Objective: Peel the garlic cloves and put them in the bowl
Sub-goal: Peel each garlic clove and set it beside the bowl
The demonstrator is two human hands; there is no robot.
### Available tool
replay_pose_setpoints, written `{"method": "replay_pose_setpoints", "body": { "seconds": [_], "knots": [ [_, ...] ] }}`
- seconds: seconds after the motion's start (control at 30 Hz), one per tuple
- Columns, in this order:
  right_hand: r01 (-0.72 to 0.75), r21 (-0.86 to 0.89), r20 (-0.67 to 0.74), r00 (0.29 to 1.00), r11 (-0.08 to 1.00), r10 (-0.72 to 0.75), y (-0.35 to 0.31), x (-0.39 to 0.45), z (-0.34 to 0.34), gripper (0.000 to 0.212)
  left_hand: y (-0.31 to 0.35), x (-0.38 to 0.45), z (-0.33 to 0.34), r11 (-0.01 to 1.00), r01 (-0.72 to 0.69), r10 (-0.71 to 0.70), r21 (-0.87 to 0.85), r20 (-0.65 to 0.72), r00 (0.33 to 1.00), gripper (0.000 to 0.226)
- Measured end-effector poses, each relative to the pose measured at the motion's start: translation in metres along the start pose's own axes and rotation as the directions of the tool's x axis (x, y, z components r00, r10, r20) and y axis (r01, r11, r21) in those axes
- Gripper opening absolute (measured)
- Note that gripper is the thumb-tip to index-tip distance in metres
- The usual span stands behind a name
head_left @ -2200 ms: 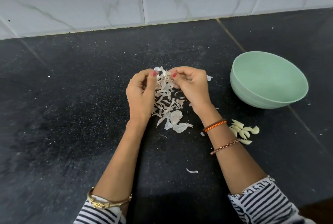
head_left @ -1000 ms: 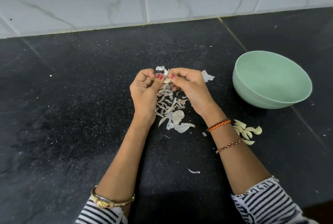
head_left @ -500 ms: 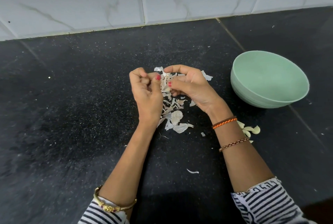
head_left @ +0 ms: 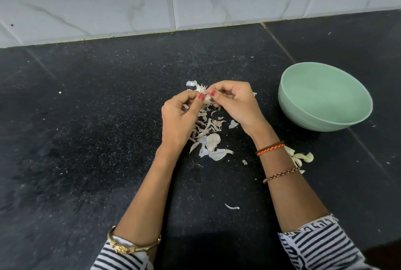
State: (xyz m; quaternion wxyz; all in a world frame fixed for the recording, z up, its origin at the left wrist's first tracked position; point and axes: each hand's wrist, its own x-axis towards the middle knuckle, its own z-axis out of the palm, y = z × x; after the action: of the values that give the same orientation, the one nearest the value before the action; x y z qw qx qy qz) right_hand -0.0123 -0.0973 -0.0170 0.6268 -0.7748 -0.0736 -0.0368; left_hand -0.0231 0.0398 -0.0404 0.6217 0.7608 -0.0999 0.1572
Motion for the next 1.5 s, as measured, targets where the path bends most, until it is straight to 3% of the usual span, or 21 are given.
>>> {"method": "replay_pose_setpoints", "body": {
  "seconds": [0.2, 0.4, 0.57, 0.7, 0.87, 0.97, 1.07, 1.13, 1.2, 1.5],
  "knots": [
    [-0.011, -0.073, 0.014, 1.000, 0.997, 0.013, 0.003, 0.001, -0.002, 0.010, -0.005, 0.001, -0.001, 0.992, 0.019, -0.023, 0.129, 0.028, 0.999, 0.019],
    [-0.013, -0.139, 0.066, 0.998, 0.990, 0.023, 0.003, 0.000, -0.002, 0.008, -0.003, 0.000, -0.004, 0.974, -0.047, 0.031, 0.221, 0.076, 0.997, 0.020],
    [-0.031, -0.016, 0.082, 0.996, 0.999, 0.032, 0.000, -0.001, -0.007, 0.011, -0.004, 0.000, -0.003, 0.992, 0.001, -0.007, 0.128, 0.049, 0.999, 0.014],
    [-0.077, 0.090, 0.184, 0.981, 0.993, 0.059, -0.003, -0.003, -0.011, 0.016, -0.002, 0.000, -0.001, 1.000, 0.024, -0.024, -0.002, 0.070, 0.997, 0.039],
    [-0.136, 0.159, 0.313, 0.946, 0.978, 0.081, -0.003, -0.004, -0.019, 0.024, 0.003, 0.002, -0.001, 0.994, 0.085, -0.089, -0.065, -0.062, 0.994, 0.021],
    [-0.122, 0.168, 0.232, 0.969, 0.978, 0.081, -0.002, -0.003, -0.020, 0.018, 0.001, 0.004, -0.006, 0.990, 0.097, -0.110, -0.102, -0.136, 0.984, 0.038],
    [-0.048, 0.145, 0.079, 0.996, 0.988, 0.037, -0.002, -0.001, -0.015, 0.016, -0.001, 0.001, -0.005, 0.995, 0.062, -0.068, -0.075, -0.072, 0.995, 0.049],
    [0.005, 0.145, 0.008, 1.000, 0.989, -0.006, -0.001, -0.001, -0.012, 0.015, -0.004, 0.000, -0.001, 0.996, 0.055, -0.054, -0.067, 0.016, 0.998, 0.042],
    [0.057, 0.130, -0.040, 0.998, 0.990, -0.053, 0.001, 0.000, -0.010, 0.014, -0.005, 0.001, 0.001, 0.990, 0.092, -0.085, -0.111, 0.072, 0.994, 0.014],
    [0.184, -0.023, -0.037, 0.982, 0.983, -0.185, 0.008, 0.003, -0.004, 0.023, -0.001, 0.000, 0.002, 0.971, 0.155, -0.149, -0.182, 0.045, 0.988, 0.014]
  ]
}}
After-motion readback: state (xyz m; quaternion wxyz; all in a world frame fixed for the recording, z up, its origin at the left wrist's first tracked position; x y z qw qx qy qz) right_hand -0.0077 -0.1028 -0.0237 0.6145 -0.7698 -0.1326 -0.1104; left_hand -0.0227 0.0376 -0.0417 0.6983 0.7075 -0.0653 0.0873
